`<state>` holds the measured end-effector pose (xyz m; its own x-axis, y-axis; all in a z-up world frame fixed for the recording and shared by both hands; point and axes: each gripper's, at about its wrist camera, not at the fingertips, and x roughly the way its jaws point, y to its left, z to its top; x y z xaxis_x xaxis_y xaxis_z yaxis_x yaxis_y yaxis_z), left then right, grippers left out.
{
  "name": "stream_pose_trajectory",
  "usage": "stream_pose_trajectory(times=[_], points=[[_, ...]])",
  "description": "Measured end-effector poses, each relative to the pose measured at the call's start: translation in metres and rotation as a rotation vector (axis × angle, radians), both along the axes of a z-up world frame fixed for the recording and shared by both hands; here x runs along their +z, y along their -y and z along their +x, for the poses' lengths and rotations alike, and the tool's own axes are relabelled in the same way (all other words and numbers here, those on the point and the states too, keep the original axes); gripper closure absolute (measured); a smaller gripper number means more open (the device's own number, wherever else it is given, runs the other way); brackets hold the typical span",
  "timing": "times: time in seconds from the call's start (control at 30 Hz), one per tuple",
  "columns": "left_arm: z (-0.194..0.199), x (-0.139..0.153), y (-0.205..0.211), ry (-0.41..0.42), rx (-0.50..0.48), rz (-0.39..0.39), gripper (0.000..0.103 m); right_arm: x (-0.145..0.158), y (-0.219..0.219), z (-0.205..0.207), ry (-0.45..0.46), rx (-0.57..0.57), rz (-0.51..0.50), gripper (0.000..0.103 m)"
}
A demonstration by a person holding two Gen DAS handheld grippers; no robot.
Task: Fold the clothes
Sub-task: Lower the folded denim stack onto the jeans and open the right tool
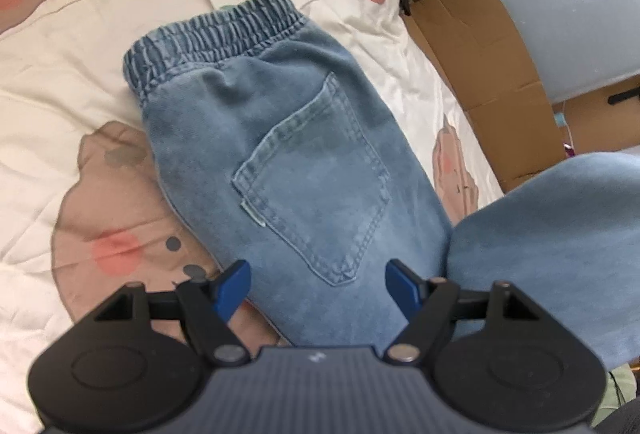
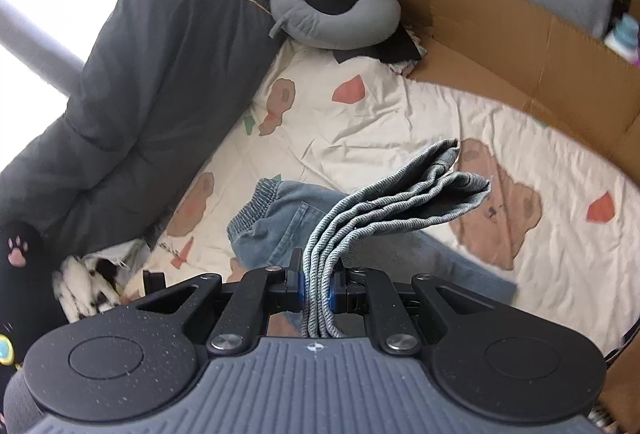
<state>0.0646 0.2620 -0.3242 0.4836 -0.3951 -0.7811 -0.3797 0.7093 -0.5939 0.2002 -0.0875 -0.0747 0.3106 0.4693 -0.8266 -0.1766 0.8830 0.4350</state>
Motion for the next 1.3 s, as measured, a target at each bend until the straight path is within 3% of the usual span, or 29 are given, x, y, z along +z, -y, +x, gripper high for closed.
stream_pose_trajectory(times=[0.2, 0.5, 0.97, 1.3], points=[[0.002, 0.001, 0.002, 0.018, -0.014, -0.001, 0.026, -0.026, -0.007, 0.003, -0.029, -0.067, 0.025, 0.094], [-0.001, 0.000, -0.010, 0.031, 0.039, -0.015, 0.026, -0.057, -0.033, 0.015, -0.032, -0.110, 0.065, 0.094], [-0.013, -0.002, -0.041, 0.039, 0.170, 0.027, 0.026, -0.150, -0.087, 0.041, -0.126, -0.090, 0.164, 0.093], [-0.045, -0.010, -0.061, 0.004, 0.296, 0.023, 0.026, -0.213, -0.147, 0.060, -0.178, -0.060, 0.211, 0.093]])
